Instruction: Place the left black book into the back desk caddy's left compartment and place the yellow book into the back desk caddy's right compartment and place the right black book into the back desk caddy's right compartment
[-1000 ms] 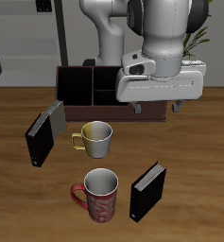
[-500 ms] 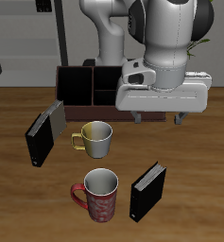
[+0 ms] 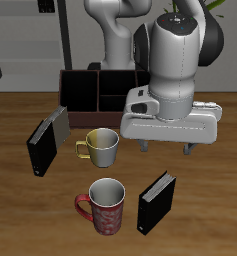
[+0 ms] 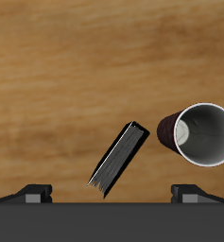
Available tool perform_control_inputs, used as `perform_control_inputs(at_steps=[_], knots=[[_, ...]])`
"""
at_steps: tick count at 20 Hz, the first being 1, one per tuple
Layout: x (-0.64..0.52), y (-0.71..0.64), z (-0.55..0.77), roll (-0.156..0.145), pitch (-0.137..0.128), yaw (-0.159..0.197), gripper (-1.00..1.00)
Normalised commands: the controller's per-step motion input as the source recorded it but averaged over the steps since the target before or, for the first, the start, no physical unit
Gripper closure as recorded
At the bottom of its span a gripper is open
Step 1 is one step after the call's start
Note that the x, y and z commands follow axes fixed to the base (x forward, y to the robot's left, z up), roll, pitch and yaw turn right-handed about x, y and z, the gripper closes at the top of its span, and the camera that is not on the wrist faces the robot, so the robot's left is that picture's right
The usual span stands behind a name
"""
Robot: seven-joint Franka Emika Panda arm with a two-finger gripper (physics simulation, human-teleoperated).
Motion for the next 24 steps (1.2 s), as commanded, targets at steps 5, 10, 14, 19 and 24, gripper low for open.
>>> perform_control_inputs(at_steps=[5, 10, 14, 19, 24], knots=[[0.12, -0.15, -0.33, 0.026, -0.036, -0.15, -1.0], [0.08, -0.09, -0.24, 0.016, -0.007, -0.046, -1.0], [0.09, -0.11, -0.25, -0.025, 0.008, -0.054, -1.0], [0.01, -0.03, -0.17, -0.001, 0.007, -0.047, -1.0], [-0.02, 0.07, -0.21, 0.018, 0.017, -0.022, -1.0]])
